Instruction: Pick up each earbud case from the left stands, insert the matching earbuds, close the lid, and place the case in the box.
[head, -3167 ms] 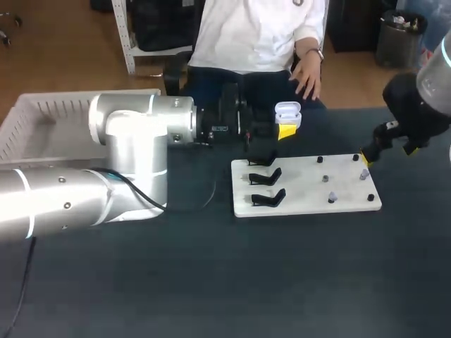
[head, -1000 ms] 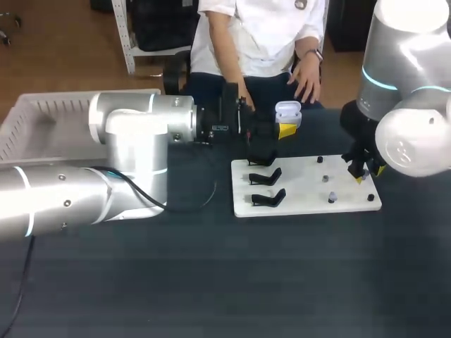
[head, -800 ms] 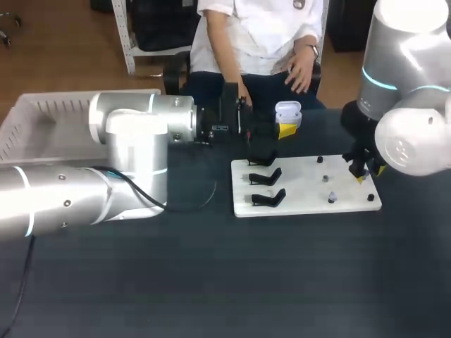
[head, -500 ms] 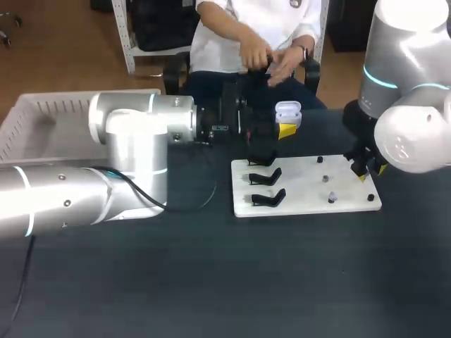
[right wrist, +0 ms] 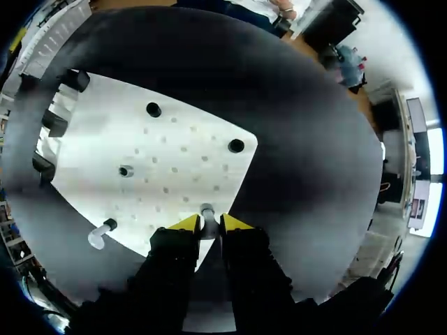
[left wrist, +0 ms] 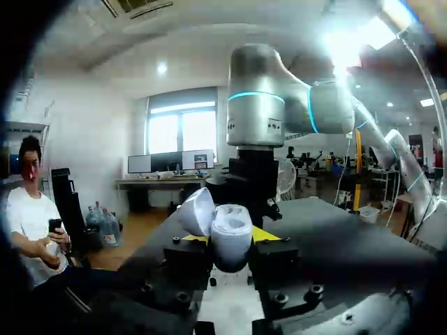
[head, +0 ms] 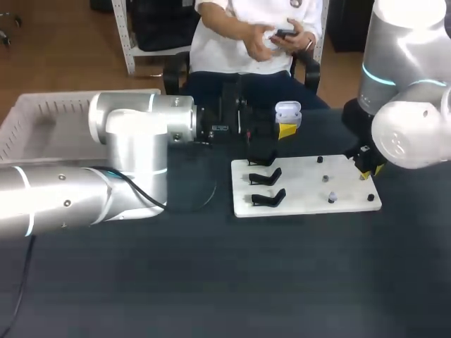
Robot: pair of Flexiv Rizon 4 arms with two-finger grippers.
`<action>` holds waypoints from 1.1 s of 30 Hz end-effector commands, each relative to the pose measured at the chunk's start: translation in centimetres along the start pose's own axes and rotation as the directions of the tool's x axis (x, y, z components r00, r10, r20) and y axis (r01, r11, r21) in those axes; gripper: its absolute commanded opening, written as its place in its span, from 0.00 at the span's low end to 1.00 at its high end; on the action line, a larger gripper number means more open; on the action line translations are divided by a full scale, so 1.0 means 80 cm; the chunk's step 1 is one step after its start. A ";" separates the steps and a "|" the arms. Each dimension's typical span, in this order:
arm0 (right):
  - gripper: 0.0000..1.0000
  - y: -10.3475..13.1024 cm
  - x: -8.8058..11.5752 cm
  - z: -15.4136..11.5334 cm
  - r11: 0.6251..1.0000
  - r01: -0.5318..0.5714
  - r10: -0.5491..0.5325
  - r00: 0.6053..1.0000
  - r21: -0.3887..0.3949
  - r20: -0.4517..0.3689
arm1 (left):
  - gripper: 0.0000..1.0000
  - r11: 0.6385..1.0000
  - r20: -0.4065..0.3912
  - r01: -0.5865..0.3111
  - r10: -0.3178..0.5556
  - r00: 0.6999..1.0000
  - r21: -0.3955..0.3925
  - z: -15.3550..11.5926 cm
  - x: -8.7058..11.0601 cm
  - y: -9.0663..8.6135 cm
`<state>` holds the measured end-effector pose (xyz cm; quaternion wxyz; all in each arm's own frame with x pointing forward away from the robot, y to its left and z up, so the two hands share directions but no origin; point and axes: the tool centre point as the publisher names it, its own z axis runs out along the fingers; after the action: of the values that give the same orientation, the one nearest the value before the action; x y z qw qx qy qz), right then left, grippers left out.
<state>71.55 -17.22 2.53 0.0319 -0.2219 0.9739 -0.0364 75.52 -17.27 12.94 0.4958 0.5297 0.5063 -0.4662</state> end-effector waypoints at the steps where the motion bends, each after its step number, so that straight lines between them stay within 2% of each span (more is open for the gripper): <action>1: 0.00 0.003 0.000 -0.006 1.000 -0.004 0.004 1.000 0.008 -0.002 | 0.00 1.000 0.004 -0.003 0.003 1.000 -0.005 0.000 0.001 -0.001; 7: 0.00 0.009 0.005 -0.033 1.000 -0.019 0.019 1.000 0.015 -0.009 | 0.00 1.000 0.004 -0.003 0.003 1.000 -0.005 0.000 0.001 -0.001; 16: 0.00 0.041 0.009 -0.103 0.999 -0.051 0.052 0.998 0.010 -0.030 | 0.00 1.000 0.004 -0.003 0.003 1.000 -0.005 0.000 0.001 -0.001; 22: 0.00 0.061 0.004 -0.145 0.998 -0.066 0.067 0.997 0.015 -0.038 | 0.00 1.000 0.004 -0.003 0.003 1.000 -0.005 0.000 0.001 -0.001; 24: 0.00 0.057 0.000 -0.153 0.997 -0.072 0.073 0.997 0.020 -0.040 | 0.00 1.000 0.004 -0.003 0.003 1.000 -0.005 0.000 0.001 -0.001; 29: 0.00 0.070 -0.012 -0.182 0.993 -0.108 0.111 0.993 0.049 -0.043 | 0.00 1.000 0.004 -0.003 0.003 1.000 -0.005 0.000 0.001 -0.001; 30: 0.00 0.073 -0.013 -0.188 0.994 -0.105 0.106 0.993 0.031 -0.043 | 0.00 1.000 0.004 -0.003 0.003 1.000 -0.005 0.000 0.001 -0.001; 33: 0.00 0.073 -0.013 -0.188 0.994 -0.105 0.106 0.993 0.031 -0.043 | 0.00 1.000 0.004 -0.003 0.003 1.000 -0.005 0.000 0.001 -0.001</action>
<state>68.68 -10.83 16.82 0.0182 -0.1706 0.9838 -0.0518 75.53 -17.26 12.94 0.4957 0.5297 0.5063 -0.4662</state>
